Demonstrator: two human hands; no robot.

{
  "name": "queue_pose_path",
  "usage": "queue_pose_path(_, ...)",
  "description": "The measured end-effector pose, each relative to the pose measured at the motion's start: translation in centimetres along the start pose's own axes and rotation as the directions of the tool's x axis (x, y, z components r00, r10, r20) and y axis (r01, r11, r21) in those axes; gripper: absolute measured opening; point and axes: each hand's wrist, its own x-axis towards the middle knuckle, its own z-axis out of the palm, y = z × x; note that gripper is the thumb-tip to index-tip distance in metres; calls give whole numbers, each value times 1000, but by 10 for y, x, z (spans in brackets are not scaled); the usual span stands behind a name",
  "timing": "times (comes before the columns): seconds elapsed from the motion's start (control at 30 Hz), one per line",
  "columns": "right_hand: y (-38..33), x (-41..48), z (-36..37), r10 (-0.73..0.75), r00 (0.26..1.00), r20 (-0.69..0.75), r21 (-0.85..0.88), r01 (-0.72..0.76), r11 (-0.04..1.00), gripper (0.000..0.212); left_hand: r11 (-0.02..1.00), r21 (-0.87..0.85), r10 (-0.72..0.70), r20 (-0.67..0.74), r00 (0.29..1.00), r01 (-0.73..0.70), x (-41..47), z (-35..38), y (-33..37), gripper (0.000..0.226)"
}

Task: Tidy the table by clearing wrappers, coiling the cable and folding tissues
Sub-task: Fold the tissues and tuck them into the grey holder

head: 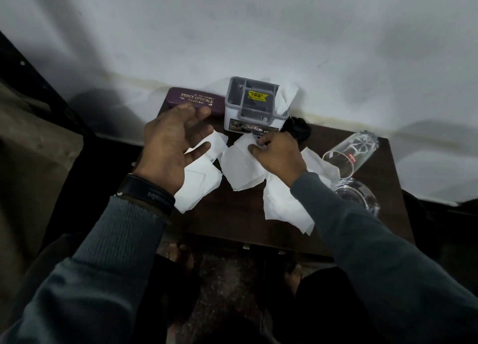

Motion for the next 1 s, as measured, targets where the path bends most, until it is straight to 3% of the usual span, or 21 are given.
queue_pose_path(0.13, -7, -3, -4, -43, 996, -81, 103, 52, 993, 13, 1000, -8, -17, 3, 1000, 17, 0, -2, 2, 14)
queue_pose_path(0.43, -4, -4, -4, -74, 996, -48, 75, 77, 994, 25, 999, 24, -50, 39, 998, 49, -3, 2, 1, 5)
queue_pose_path(0.63, -4, -7, -3, -66, 993, -99, 81, 75, 994, 15, 996, 55, -75, 65, 995, 71, -4, 6, 0, 8)
queue_pose_path(0.73, -4, -15, -8, -146, 976, -161, 13, 150, 989, 18, 995, 64, -84, 66, 994, 79, -4, 6, -1, 8)
queue_pose_path(0.83, -14, -33, -12, -266, 945, -188, -169, 236, 957, 17, 994, 70, -83, 54, 995, 79, -4, 7, -1, 8)
queue_pose_path(0.93, -31, -49, -6, -396, 909, -131, -311, 342, 887, 20, 994, 80, -82, 46, 996, 78, -4, 9, -1, 9)
queue_pose_path(1.0, -38, -53, 5, -400, 915, -52, -248, 376, 893, 23, 993, 83, -84, 37, 996, 80, -5, 10, -1, 9)
